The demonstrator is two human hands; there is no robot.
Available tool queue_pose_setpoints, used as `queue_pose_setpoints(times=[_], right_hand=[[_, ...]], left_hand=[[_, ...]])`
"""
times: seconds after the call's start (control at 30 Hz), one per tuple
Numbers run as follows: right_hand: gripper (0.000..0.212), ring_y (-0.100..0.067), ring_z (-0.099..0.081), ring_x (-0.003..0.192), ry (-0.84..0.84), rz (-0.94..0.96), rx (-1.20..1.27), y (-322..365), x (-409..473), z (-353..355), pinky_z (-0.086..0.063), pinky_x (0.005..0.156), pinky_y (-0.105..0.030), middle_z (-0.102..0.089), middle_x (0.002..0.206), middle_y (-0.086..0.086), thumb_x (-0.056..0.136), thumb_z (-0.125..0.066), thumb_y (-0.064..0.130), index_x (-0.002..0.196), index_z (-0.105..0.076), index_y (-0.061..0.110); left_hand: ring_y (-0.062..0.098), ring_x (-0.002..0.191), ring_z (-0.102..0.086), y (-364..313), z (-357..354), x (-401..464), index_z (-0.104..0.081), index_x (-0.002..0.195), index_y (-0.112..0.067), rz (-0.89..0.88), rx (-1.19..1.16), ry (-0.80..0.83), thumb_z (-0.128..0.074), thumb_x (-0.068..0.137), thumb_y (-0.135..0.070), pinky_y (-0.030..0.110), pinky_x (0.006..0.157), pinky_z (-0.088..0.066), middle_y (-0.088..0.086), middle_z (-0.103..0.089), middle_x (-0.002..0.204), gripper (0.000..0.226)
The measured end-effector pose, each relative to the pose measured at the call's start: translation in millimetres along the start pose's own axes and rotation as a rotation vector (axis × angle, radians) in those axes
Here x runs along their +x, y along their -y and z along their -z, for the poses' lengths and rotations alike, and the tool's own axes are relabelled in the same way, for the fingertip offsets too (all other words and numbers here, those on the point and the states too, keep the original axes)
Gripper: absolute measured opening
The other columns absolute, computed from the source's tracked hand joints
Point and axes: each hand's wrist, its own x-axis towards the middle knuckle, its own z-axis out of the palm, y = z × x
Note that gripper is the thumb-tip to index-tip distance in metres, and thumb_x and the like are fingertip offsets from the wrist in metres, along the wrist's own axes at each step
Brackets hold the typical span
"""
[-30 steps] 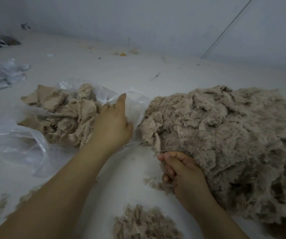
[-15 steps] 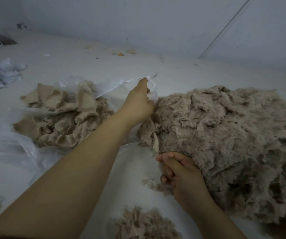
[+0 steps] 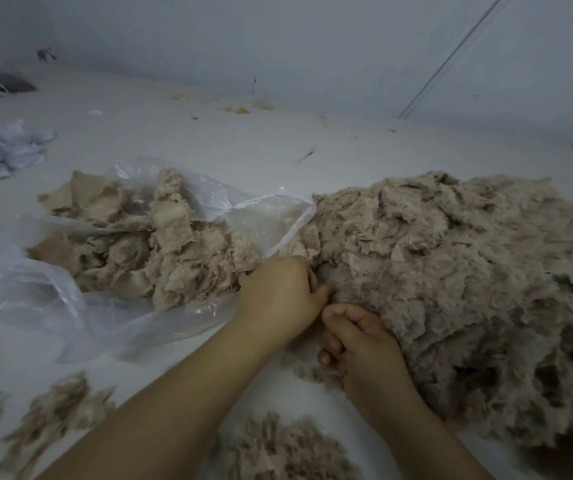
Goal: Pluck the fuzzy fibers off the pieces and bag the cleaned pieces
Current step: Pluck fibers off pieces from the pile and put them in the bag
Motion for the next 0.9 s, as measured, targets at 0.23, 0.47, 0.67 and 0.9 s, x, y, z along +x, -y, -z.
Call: queue_pose_setpoints(times=[0.23,0.47,0.67,0.9], right_hand=[[0.020,-0.005,-0.038,0.044,-0.004,0.013,0.007,-2,2,3,-0.039,0.042,-0.020,-0.040,0.050,0.004,0.099,-0.056,0.020,0.100,-0.071,0.006],[0.026,-0.006,-0.038,0.043,0.001,-0.004,-0.023,-2,5,4,-0.037,0.041,-0.021,-0.041,0.053,0.003,0.094,-0.062,0.038,0.085,-0.067,0.015],[0.028,-0.010,-0.038,0.047,0.033,0.040,-0.056,-1,4,3,-0.040,0.043,-0.023,-0.041,0.054,-0.003,0.096,-0.062,0.027,0.069,-0.068,0.021],[0.039,-0.009,-0.036,0.044,0.045,0.078,-0.061,-1,2,1,-0.039,0.044,-0.024,-0.037,0.048,0.004,0.098,-0.059,0.018,0.060,-0.067,0.024]], left_hand=[[0.019,0.073,-0.064,4,4,-3,-0.073,0.089,-0.015,0.007,-0.309,0.012,-0.061,0.090,-0.011,0.029,0.068,-0.052,-0.005,-0.065,0.074,0.013],[-0.004,0.075,-0.064,1,13,-21,-0.073,0.111,-0.012,0.021,-0.681,0.272,-0.048,0.098,0.001,0.008,0.071,-0.045,-0.010,-0.070,0.082,0.031],[0.016,0.063,-0.066,7,12,-26,-0.075,0.093,-0.014,0.140,-0.885,0.243,-0.054,0.099,-0.011,0.020,0.056,-0.049,0.003,-0.073,0.073,0.022],[-0.008,0.089,-0.065,14,-7,-5,-0.061,0.125,-0.024,0.169,-0.873,0.239,-0.049,0.099,-0.005,0.013,0.083,-0.050,-0.027,-0.070,0.091,0.034]])
